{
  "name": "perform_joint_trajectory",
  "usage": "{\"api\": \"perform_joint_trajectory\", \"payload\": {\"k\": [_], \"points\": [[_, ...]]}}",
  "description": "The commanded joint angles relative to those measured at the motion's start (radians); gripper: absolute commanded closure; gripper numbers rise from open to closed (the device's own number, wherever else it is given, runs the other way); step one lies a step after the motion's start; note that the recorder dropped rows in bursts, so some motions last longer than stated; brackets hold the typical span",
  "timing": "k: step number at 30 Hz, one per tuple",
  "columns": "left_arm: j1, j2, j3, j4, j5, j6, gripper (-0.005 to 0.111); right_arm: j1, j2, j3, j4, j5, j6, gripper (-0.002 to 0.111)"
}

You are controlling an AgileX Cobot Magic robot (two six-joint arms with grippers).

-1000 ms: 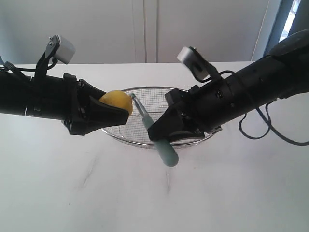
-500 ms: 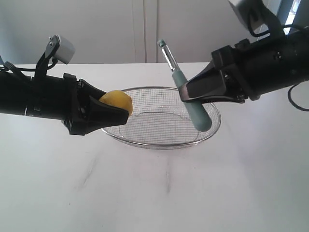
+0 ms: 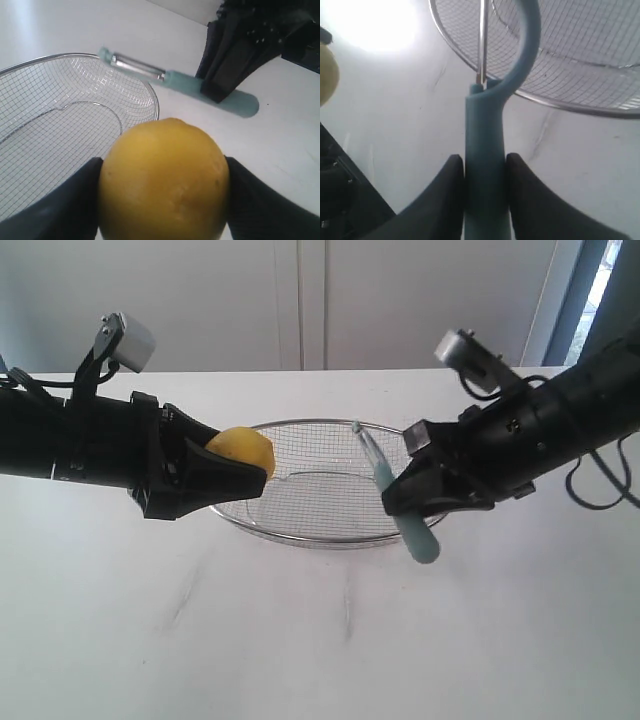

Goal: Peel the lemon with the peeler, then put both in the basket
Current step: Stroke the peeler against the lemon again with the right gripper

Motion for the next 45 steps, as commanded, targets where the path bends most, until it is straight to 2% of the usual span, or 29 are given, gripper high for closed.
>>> {"api": "perform_joint_trajectory", "payload": {"k": [1, 4, 6, 12, 27, 45], "points": [[-0.003, -0.001, 0.003, -0.027, 0.021, -0.004, 0.107, 0.103, 0.079, 0.000, 0.050, 0.025, -0.001, 0.108], [-0.003, -0.001, 0.003, -0.027, 0.021, -0.004, 0.107, 0.194, 0.119, -0.003, 0.074, 0.027, -0.003, 0.108], [-0.003, -0.001, 0.003, -0.027, 0.019, -0.004, 0.107, 0.211, 0.123, -0.003, 0.104, 0.051, -0.015, 0.108], [-0.003, -0.001, 0.003, -0.027, 0.017, -0.004, 0.107, 0.211, 0.105, -0.049, 0.182, 0.179, -0.069, 0.108], [-0.003, -0.001, 0.003, -0.027, 0.017, -0.003, 0.107, 0.205, 0.096, -0.049, 0.182, 0.137, -0.071, 0.108], [-0.003, -0.001, 0.003, -0.027, 0.020, -0.003, 0.107, 0.133, -0.008, -0.049, 0.174, 0.138, -0.085, 0.108]]}}
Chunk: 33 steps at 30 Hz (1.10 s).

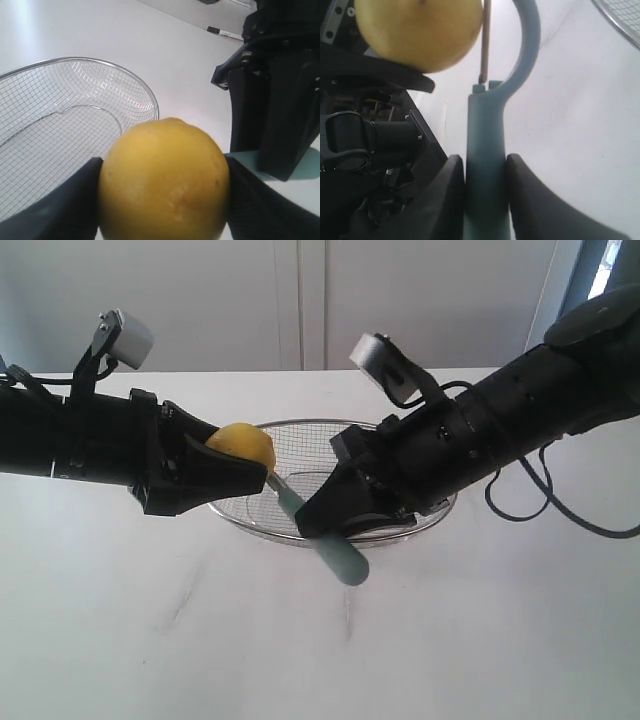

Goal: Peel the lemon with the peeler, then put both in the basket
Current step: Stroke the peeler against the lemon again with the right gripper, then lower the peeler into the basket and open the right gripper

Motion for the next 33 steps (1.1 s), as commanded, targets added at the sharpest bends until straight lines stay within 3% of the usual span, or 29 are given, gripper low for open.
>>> {"api": "perform_joint_trajectory", "payload": {"k": [1, 24, 33], "points": [[-0.003, -0.001, 0.003, -0.017, 0.018, -0.003, 0.107, -0.034, -0.043, -0.006, 0.018, 0.010, -0.017, 0.108], [-0.003, -0.001, 0.003, -0.017, 0.020, -0.003, 0.107, -0.100, -0.181, -0.006, -0.003, 0.025, -0.016, 0.108], [0.002, -0.014, 0.003, -0.003, 0.018, -0.008, 0.107, -0.125, -0.242, -0.006, -0.152, -0.071, 0.022, 0.108]]}}
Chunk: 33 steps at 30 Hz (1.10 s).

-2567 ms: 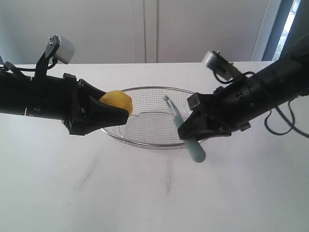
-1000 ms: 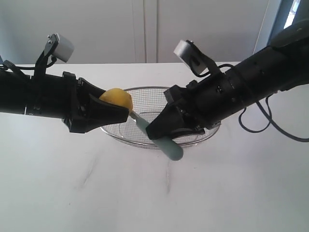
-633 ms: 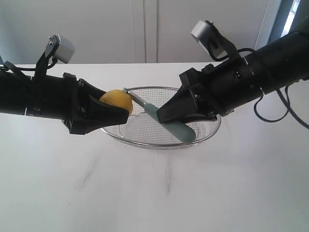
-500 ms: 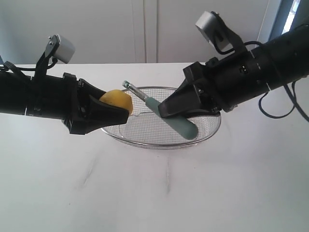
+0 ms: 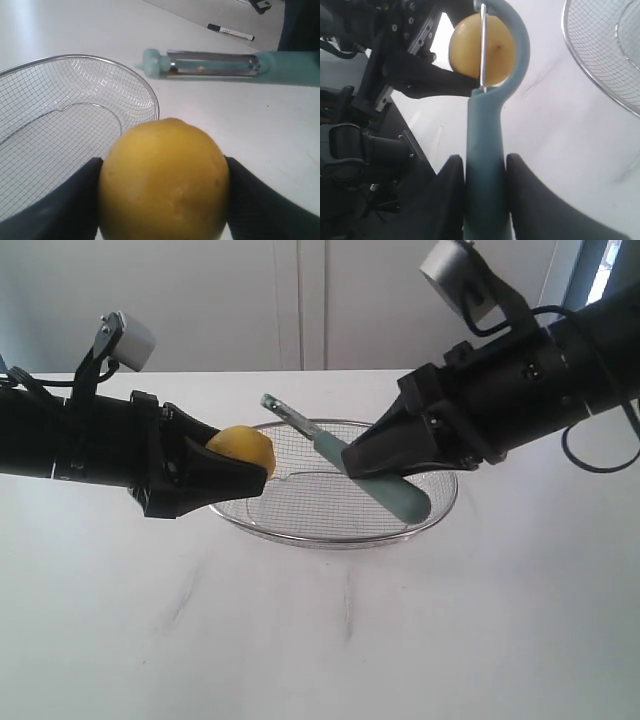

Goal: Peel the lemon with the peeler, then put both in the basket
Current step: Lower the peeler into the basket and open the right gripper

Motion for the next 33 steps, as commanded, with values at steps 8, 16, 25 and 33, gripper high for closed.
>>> {"api": "perform_joint_trajectory", "payload": {"k": [8, 16, 25, 33], "points": [[0.038, -0.194, -0.063, 0.370, -0.102, -0.400, 0.107, -0.029, -0.030, -0.006, -0.299, -0.278, -0.041, 0.108], [0.038, -0.257, -0.065, 0.394, -0.126, -0.472, 0.107, -0.029, 0.101, -0.008, -0.204, -0.626, -0.460, 0.108], [0.038, -0.257, -0.065, 0.345, -0.124, -0.472, 0.107, 0.063, 0.368, -0.079, -0.166, -0.718, -0.491, 0.108], [0.038, -0.257, -0.065, 0.345, -0.129, -0.472, 0.107, 0.079, 0.466, -0.084, -0.168, -0.746, -0.491, 0.108]]}}
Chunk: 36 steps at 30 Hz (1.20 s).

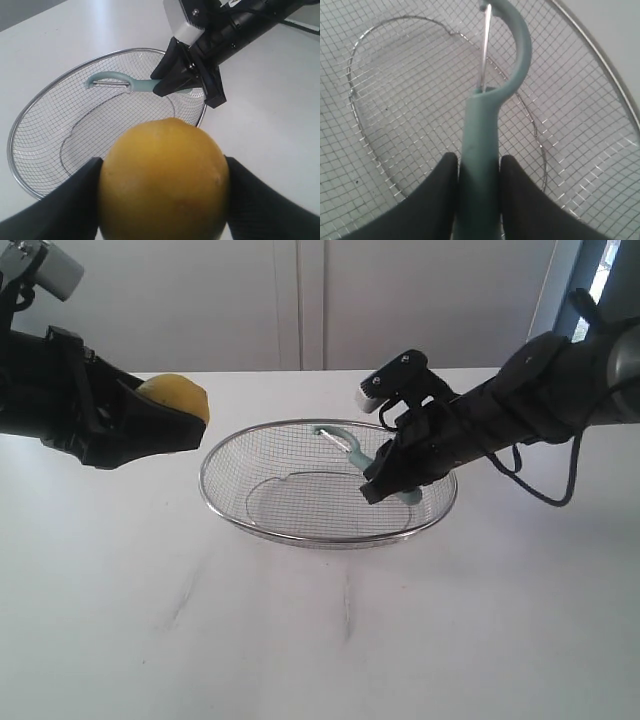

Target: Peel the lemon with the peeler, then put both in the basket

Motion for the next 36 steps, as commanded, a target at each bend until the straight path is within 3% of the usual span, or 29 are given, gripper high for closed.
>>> {"api": "perform_joint_trajectory", "payload": {"k": [1, 5, 11, 14, 22, 26, 36], "points": [[0.002, -0.009, -0.007, -0.037, 0.012, -0.009, 0.107, 0.000, 0.031, -0.007, 0.005, -0.012, -0.011, 0.108], [0.002, -0.009, -0.007, -0.037, 0.012, -0.009, 0.107, 0.000, 0.050, -0.007, 0.005, -0.003, -0.007, 0.101], [0.002, -0.009, -0.007, -0.037, 0.012, -0.009, 0.107, 0.000, 0.054, -0.007, 0.007, -0.030, 0.029, 0.054], [0.002, -0.009, -0.007, -0.037, 0.012, -0.009, 0.107, 0.000, 0.031, -0.007, 0.007, -0.023, 0.084, 0.049], [0.002, -0.009, -0.007, -0.037, 0.002, -0.009, 0.107, 0.000, -0.306, -0.009, -0.004, 0.163, 0.159, 0.049], [0.002, -0.009, -0.007, -0.037, 0.002, -0.009, 0.107, 0.000, -0.451, -0.009, -0.100, 0.308, 0.203, 0.058], [0.002, -0.009, -0.007, -0.037, -0.003, -0.004, 0.107, 0.000, -0.638, 0.009, -0.694, 0.350, 0.872, 0.108]]}}
